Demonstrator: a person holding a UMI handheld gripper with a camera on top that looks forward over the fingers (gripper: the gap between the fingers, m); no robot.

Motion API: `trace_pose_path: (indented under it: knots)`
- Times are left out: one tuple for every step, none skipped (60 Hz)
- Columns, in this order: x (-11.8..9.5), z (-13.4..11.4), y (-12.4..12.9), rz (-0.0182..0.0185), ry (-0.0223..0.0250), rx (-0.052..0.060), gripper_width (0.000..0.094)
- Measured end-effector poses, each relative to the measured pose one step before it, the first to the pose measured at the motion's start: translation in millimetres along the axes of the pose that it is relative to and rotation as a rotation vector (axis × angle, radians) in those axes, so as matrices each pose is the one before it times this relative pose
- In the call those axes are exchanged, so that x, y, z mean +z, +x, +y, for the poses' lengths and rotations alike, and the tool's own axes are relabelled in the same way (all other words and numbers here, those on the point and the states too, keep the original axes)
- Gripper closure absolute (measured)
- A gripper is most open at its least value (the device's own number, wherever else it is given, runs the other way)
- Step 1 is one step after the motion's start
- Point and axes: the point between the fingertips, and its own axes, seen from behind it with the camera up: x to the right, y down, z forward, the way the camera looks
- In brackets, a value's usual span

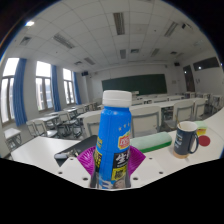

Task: Pour water

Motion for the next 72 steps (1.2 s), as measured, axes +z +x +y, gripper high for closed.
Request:
trace_pose_path:
  knots:
    - [0.47,-3.33,-1.02,-0.01917,-0.0021,0.0421,0.0553]
    - [3.5,-2.64,-2.78,-0.02084,0.00155,0.0442,0.0552]
    - [-3.0,-6.89,0.62,-0.01278,0.00409,0.0438,0.0552]
    - [3.35,-2.21,-5.49,-0.00852,0.01185,0.0426,0.0552]
    - [-2.29,-7.93,-0.01,-0.01473,0.01088,0.0465,0.0552]
    - [1.04,-8.01,7.58,-0.01584,0.01014,0.0408,0.0551]
    - [-0.47,-8.31,1.04,-0.01046,0.01132,0.0411,0.0552]
    - [-0.37,-8.03,0.89,-0.0097,0.01097,0.0414,0.0552]
    - [-2.01,-7.45,-8.23,-0.00507,0.0121,0.0451,0.055]
    - [-0.88,-6.62,2.69,-0.00929,0.00897,0.0432,0.055]
    - [0.55,-7.01,-1.65,-0.00803,0.00765,0.0465,0.055]
    - [-0.02,-6.41,2.13,-0.00875,0.00725,0.0475,0.055]
    - [1.57,-5.92,-1.71,-0.00891,0.0056,0.0504,0.055]
    - [1.15,-4.32,2.92,-0.0072,0.00702,0.0515,0.055]
    - [0.55,-4.68,1.13,-0.00799,0.00226,0.055,0.0551]
    - [6.47,-7.88,8.51,-0.00974,0.00088,0.0533,0.055]
    - [0.69,-4.81,1.81,-0.00619,0.00198,0.0588,0.055]
    - [-3.04,-0.92,-5.62,-0.00451,0.00241,0.0633,0.055]
    - [6.27,-9.27,9.48,-0.01115,-0.00351,0.0544,0.055]
    - [1.32,-4.92,1.47,-0.0103,-0.00358,0.0588,0.055]
    - [-2.54,0.86,-4.56,-0.0077,-0.00114,0.0617,0.055]
    - [-2.91,5.07,-5.29,-0.00379,-0.00016,0.0543,0.0551]
    - [-0.51,-0.62,-0.26,-0.01167,-0.01045,0.0519,0.0551]
    - [6.34,0.04,-3.15,-0.00563,-0.00385,0.0406,0.0551]
    - [0.08,-1.31,-0.91,-0.00782,-0.00988,0.0453,0.0551]
    - [0.7,-0.64,-0.74,-0.00798,-0.00952,0.0412,0.0552]
    - [0.39,-0.65,-0.42,-0.00859,-0.00762,0.0367,0.0553]
    - [0.4,-1.5,-0.34,-0.00826,-0.00388,0.0344,0.055]
    - [-5.14,-2.86,0.69,-0.00945,-0.00897,0.0429,0.0551]
    - [4.94,0.06,-0.83,-0.00213,0.0076,0.0216,0.0551]
    - [-0.42,-1.7,0.67,-0.00307,-0.00443,0.041,0.0552]
    - [1.39,4.61,0.37,0.00313,0.00723,0.0221,0.0552]
    - [-1.87,-0.98,-0.33,-0.00218,0.00365,0.0269,0.0551]
    - [-4.58,-6.79,-1.47,-0.00862,-0.00071,0.0306,0.0551]
    - [0.69,3.38,-0.28,-0.00083,0.01311,0.0164,0.0549]
    - [-2.48,-1.48,-1.37,-0.00474,0.00767,0.0193,0.0549]
    - [-2.09,-1.04,-1.15,-0.00406,0.00748,0.0162,0.0549]
    - [-2.45,-0.94,-0.91,-0.00183,0.00641,0.0123,0.055]
    - [-2.44,-0.61,-0.44,-0.00002,0.0054,0.011,0.055]
    - [-2.15,-0.59,-0.16,0.00214,0.00414,0.0102,0.0549]
    - [-1.17,-0.36,0.12,0.00296,0.00304,0.0099,0.0548]
    - [-1.25,-14.47,2.41,-0.00173,-0.00607,0.0201,0.0548]
    - [-0.64,14.86,-1.59,0.00548,0.0112,0.0022,0.0548]
    - [12.47,-2.51,1.54,0.00151,0.00219,0.0096,0.0549]
    - [0.28,0.04,-0.18,-0.00078,-0.00028,0.0088,0.0547]
    - [-0.63,-0.15,-0.37,-0.00048,0.00034,0.0098,0.0549]
    - [-0.61,-0.19,-0.4,-0.0002,0.00093,0.011,0.0547]
    - [-0.77,-0.03,-0.29,0.00045,-0.00016,0.0104,0.0548]
    - [-0.55,0.34,-0.25,0.00105,-0.0026,0.0079,0.0548]
    - [0.42,0.3,-0.28,0.00038,-0.00465,0.0019,0.0548]
    - [0.07,0.89,-0.39,0.00047,-0.00601,-0.0007,0.0547]
    - [0.07,1.05,-0.36,0.0005,-0.00654,-0.0029,0.0546]
    - [-16.85,5.84,-9.75,0.00123,-0.00544,0.0017,0.0549]
    - [14.3,-3.15,6.76,0.00001,-0.0055,-0.0097,0.0549]
    - [2.96,0.4,0.44,-0.00152,-0.00763,-0.0062,0.0549]
    - [0.75,1.64,-1.44,-0.00254,-0.00946,-0.0096,0.0549]
    - [0.3,1.65,-2.03,-0.00276,-0.0097,-0.0136,0.055]
    - [-0.14,1.89,-2.54,-0.00151,-0.01011,-0.018,0.055]
    - [-5.22,3.11,-3.25,0.00466,-0.00074,-0.0154,0.055]
    - [2.46,1.89,-1.38,-0.00051,-0.01171,-0.0343,0.055]
    - [0.11,2.35,-4.05,-0.00149,-0.01357,-0.0404,0.055]
    - [-0.42,2.21,-5.05,-0.00267,-0.01421,-0.0486,0.0549]
    - [-1.09,1.36,-5.91,-0.00508,-0.012,-0.0562,0.0546]
    - [-11.23,-11.9,-3.12,-0.02271,-0.02748,-0.0683,0.0547]
    - [-1.77,-3.92,-7.31,-0.00723,-0.00313,-0.0683,0.0549]
    - [-2.37,-4.96,-7.06,-0.00691,0.00383,-0.0712,0.0547]
    - [-2.23,-7.15,-6.87,-0.00778,0.00767,-0.0754,0.0546]
    - [-15.06,-7.98,-15.21,-0.01652,0.00824,-0.0656,0.0544]
    - [2.18,-6.21,-4.19,0.01891,0.02899,-0.0844,0.0547]
    - [-2.85,-11.02,-2.35,0.00833,0.0241,-0.079,0.0546]
    - [-3.24,-16.69,6.31,0.00668,0.02166,-0.084,0.0546]
    - [-2.1,-15.06,1.98,0.01607,0.02406,-0.0732,0.0545]
